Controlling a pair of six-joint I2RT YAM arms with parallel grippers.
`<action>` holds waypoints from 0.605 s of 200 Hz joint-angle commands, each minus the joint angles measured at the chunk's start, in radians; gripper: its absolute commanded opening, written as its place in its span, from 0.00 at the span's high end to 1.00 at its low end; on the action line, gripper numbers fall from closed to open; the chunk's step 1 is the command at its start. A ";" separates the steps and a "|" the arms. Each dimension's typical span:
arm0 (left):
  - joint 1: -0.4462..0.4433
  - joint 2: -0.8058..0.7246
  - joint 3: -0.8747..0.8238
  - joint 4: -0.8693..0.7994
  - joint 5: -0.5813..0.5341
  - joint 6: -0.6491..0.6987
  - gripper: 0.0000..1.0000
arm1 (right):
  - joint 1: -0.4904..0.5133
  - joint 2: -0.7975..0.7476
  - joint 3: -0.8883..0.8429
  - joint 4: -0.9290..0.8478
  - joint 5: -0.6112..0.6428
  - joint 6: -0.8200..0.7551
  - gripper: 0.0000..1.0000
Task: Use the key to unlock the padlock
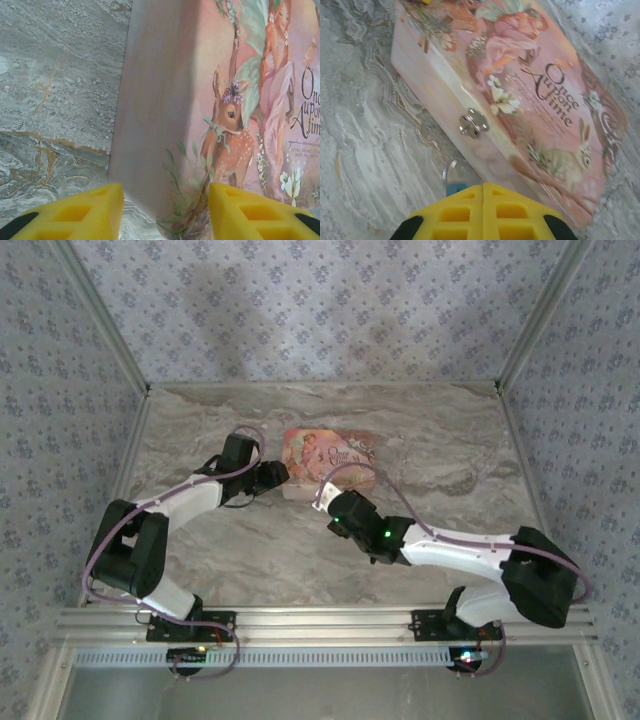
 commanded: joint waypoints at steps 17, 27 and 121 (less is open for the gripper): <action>0.008 -0.032 -0.018 -0.066 -0.025 0.013 0.51 | -0.018 -0.140 -0.037 -0.140 0.104 0.122 1.00; 0.008 -0.038 -0.018 -0.065 -0.031 0.013 0.51 | -0.025 -0.179 -0.049 -0.167 0.116 0.148 1.00; 0.009 -0.082 -0.007 -0.070 -0.037 0.033 0.43 | -0.195 -0.421 -0.136 -0.324 0.132 0.371 1.00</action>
